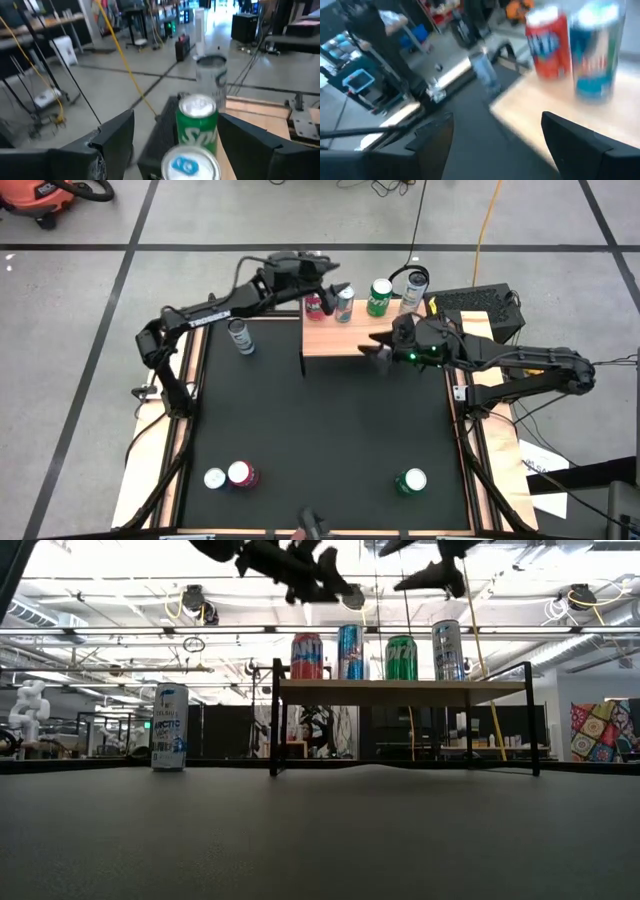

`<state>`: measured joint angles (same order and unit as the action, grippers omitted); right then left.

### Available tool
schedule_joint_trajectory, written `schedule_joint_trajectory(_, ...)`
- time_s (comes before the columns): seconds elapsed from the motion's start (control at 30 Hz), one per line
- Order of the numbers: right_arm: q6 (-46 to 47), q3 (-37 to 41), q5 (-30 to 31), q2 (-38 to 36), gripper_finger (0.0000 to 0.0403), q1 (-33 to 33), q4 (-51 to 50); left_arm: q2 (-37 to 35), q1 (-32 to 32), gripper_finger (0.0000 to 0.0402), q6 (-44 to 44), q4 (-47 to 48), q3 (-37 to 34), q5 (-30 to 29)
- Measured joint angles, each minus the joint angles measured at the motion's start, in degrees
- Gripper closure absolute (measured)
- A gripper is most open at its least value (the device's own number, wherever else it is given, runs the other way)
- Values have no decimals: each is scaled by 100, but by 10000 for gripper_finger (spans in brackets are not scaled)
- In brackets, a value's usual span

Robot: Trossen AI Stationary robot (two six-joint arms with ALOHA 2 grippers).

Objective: Place canned beverage on shelf
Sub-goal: Put the green soda can on the shelf aligned with the other green soda can

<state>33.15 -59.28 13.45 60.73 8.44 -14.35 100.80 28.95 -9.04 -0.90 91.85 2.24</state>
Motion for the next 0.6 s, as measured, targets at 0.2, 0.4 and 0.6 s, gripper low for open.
schedule_joint_trajectory(0.2, -472, -1, -6, 166, 129, 514, 485, -382, -33, 123, -130, 527, 301, -7)
schedule_joint_trajectory(0.4, -410, -2, -62, 158, 161, 891, 438, -1250, 41, 123, 409, 1884, 346, -219)
schedule_joint_trajectory(0.6, -779, -642, -483, 236, 203, 741, -981, -2006, -95, 123, 472, 3510, 269, -154)
